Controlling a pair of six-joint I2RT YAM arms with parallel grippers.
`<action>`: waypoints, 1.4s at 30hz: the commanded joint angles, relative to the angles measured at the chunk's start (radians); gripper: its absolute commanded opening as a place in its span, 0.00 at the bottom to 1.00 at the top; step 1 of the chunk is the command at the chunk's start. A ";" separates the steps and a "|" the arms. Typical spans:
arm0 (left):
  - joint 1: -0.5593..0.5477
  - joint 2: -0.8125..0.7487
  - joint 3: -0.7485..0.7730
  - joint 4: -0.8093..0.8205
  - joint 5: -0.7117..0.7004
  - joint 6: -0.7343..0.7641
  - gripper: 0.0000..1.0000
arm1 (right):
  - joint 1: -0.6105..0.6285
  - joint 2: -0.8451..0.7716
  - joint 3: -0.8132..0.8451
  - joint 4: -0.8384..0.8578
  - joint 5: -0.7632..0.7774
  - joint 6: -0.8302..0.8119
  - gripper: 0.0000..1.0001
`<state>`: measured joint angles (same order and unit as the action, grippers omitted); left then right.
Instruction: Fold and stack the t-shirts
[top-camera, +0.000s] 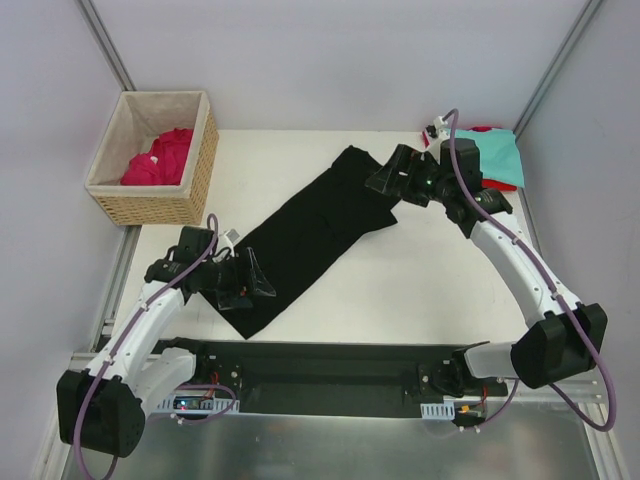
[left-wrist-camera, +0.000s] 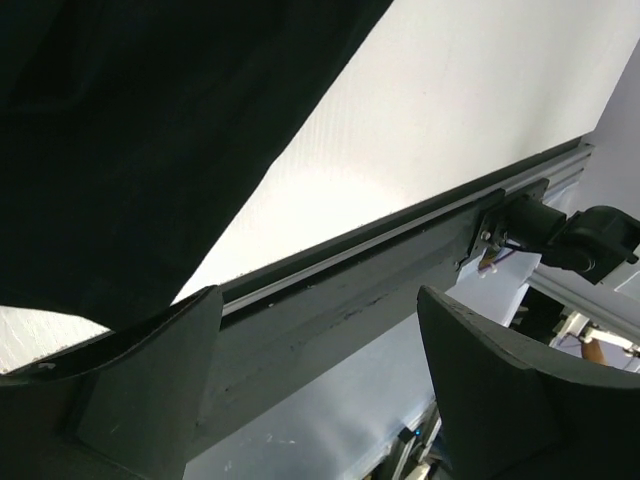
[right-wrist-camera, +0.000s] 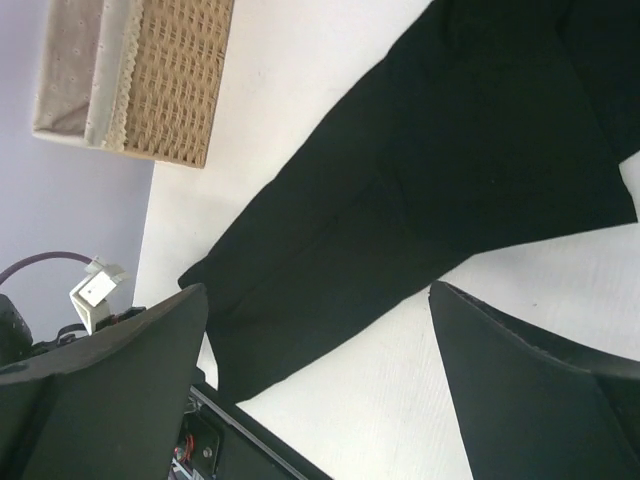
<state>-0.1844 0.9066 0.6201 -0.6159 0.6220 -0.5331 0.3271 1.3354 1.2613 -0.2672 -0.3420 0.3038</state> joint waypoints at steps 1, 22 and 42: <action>-0.007 0.034 -0.019 -0.054 -0.014 -0.050 0.79 | 0.018 -0.025 0.003 -0.015 0.014 -0.020 0.96; -0.030 0.279 -0.079 0.016 -0.179 -0.143 0.99 | 0.012 -0.110 -0.066 -0.013 0.009 -0.031 0.97; -0.550 0.898 0.237 0.470 -0.131 -0.352 0.99 | -0.074 -0.197 -0.114 -0.087 -0.029 -0.086 0.96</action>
<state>-0.6250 1.6138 0.7315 -0.3840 0.6502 -0.8738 0.2760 1.1931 1.1332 -0.3157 -0.3553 0.2569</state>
